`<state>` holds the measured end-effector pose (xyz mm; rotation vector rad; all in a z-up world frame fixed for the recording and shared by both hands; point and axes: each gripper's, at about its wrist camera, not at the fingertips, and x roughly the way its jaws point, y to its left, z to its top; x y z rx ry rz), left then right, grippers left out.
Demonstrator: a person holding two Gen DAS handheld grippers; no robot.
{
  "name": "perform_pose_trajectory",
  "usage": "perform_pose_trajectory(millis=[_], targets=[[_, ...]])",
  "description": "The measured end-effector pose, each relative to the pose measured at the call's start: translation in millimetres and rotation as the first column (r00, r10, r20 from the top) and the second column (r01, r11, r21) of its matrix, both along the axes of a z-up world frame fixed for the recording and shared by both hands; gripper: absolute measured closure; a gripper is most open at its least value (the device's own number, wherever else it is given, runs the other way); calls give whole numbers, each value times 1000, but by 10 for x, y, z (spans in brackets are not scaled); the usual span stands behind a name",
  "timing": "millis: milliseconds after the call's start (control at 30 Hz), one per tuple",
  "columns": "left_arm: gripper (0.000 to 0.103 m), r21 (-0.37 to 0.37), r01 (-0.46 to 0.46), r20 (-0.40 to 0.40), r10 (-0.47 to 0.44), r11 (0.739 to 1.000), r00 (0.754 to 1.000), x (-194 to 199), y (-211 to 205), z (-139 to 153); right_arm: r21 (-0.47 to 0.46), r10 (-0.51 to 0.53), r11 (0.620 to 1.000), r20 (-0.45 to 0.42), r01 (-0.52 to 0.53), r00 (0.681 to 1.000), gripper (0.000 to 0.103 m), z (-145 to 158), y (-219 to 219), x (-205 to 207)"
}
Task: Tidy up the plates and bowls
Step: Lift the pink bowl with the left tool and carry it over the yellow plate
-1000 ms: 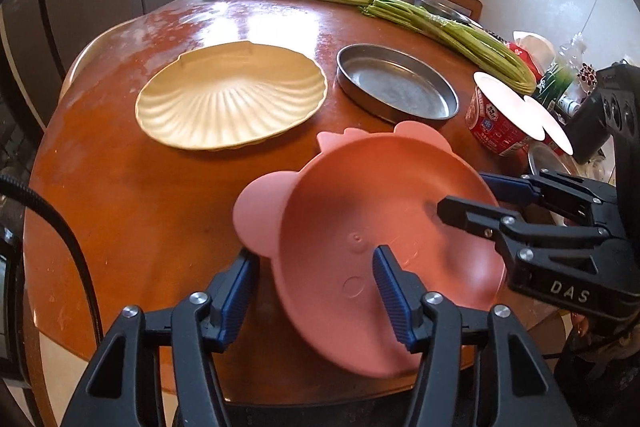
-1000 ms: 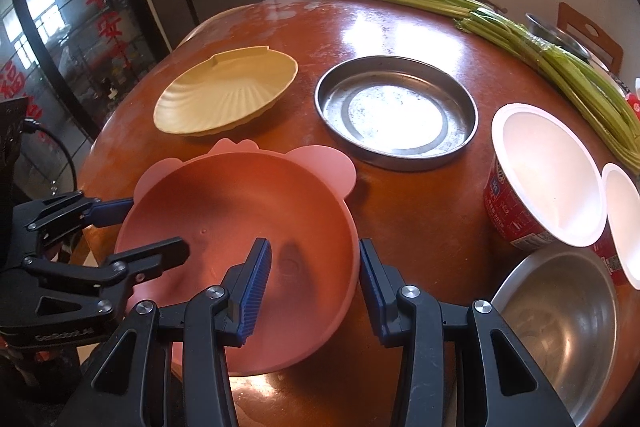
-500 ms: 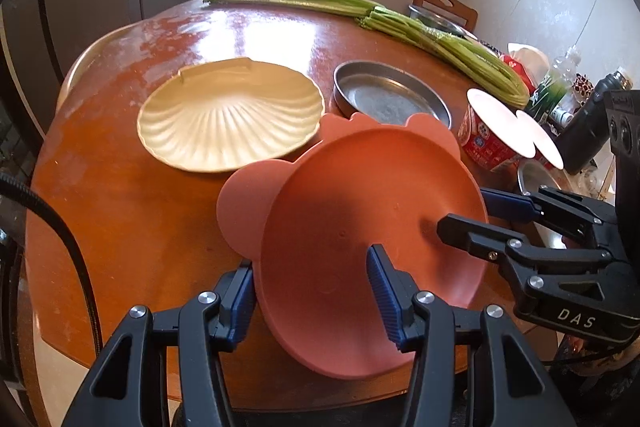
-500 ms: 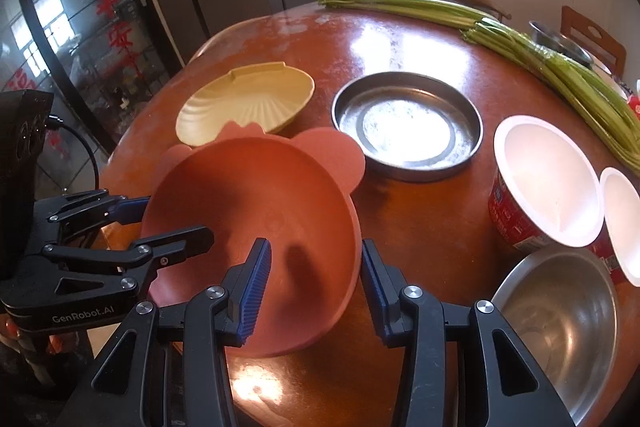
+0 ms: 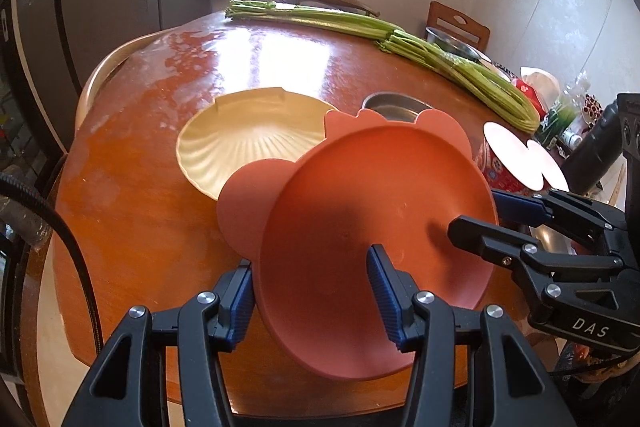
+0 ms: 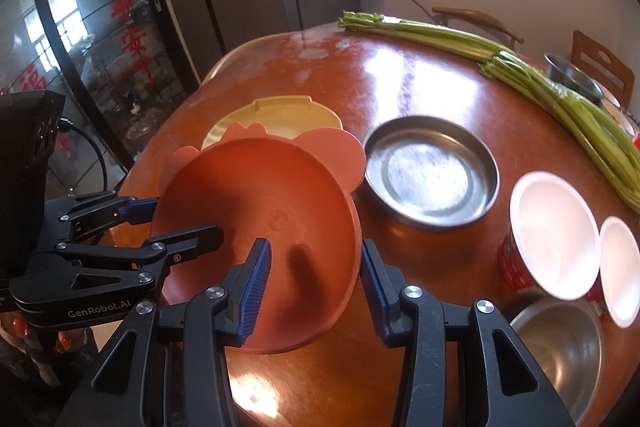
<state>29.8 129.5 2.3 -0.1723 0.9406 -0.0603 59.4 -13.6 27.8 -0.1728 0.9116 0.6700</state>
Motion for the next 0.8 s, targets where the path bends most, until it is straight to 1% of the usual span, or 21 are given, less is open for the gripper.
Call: perform_pose_trajectory(millis=[133,467,800], targets=[[50,16,-17,18,17,1000,1000,34,61,93,3,13,1000,24,-13,1000,56,108,105,45],[50,31,-56,72,54,998,996,177,303,391,17,36,999,61,-38,997,56,349,358,225],[50,35,-86,88,83,996,993,393,558,569,29,58,998,95,-62,994,55,596,632,426]])
